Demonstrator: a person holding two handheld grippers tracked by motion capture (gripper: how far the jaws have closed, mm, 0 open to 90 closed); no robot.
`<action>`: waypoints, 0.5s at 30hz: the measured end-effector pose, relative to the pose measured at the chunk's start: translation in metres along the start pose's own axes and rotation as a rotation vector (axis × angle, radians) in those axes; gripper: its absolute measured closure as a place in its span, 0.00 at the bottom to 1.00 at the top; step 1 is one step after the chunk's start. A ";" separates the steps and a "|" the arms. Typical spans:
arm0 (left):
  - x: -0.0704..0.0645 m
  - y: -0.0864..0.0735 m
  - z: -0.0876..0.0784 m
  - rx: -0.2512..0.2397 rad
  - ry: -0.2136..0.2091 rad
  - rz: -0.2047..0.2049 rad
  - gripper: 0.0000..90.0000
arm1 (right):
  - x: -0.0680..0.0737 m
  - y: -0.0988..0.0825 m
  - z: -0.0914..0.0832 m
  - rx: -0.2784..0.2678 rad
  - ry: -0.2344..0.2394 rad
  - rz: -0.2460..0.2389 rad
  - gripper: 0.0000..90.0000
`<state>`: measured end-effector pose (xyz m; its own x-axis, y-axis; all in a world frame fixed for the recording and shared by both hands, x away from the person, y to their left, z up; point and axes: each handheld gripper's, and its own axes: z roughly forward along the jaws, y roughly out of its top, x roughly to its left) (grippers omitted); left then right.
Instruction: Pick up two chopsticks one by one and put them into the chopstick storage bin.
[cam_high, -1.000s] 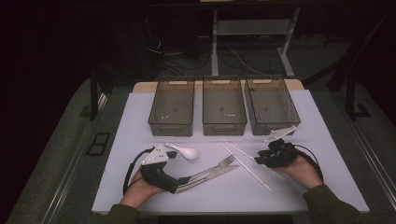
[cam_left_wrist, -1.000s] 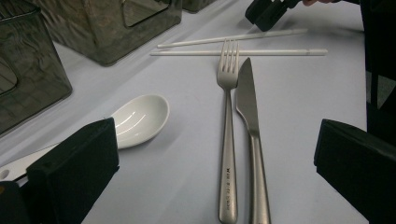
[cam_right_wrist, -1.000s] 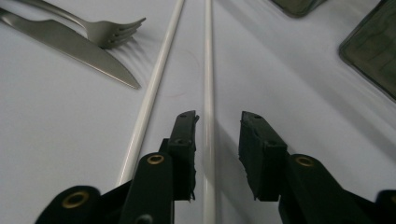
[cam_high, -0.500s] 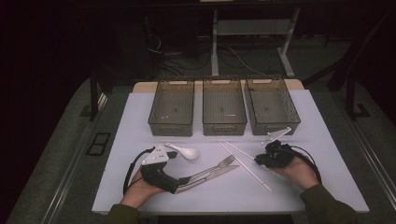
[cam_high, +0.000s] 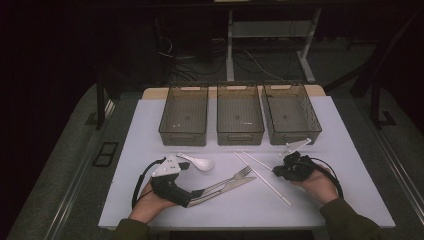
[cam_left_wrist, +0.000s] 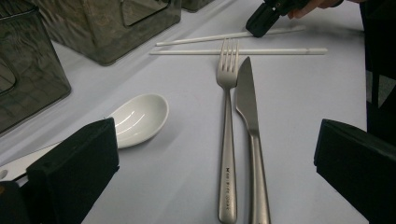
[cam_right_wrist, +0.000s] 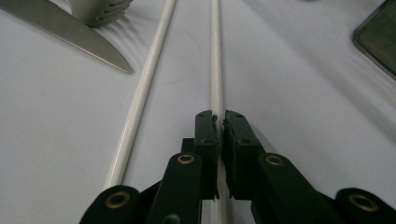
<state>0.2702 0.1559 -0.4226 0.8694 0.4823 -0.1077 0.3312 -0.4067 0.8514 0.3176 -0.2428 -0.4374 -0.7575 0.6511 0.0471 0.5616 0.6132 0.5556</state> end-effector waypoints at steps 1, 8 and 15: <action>0.000 0.000 0.000 0.000 0.000 0.000 0.00 | -0.001 -0.001 0.000 -0.003 0.007 0.009 0.94; 0.000 0.000 -0.001 -0.001 -0.002 0.003 0.00 | -0.006 -0.005 -0.008 0.005 0.039 0.049 0.94; 0.001 0.000 -0.001 0.001 -0.001 0.004 0.00 | -0.008 -0.006 -0.022 -0.026 0.042 0.063 0.94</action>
<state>0.2704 0.1572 -0.4224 0.8709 0.4803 -0.1047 0.3282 -0.4095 0.8512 0.3130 -0.2611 -0.4232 -0.7344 0.6684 0.1176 0.6006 0.5593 0.5714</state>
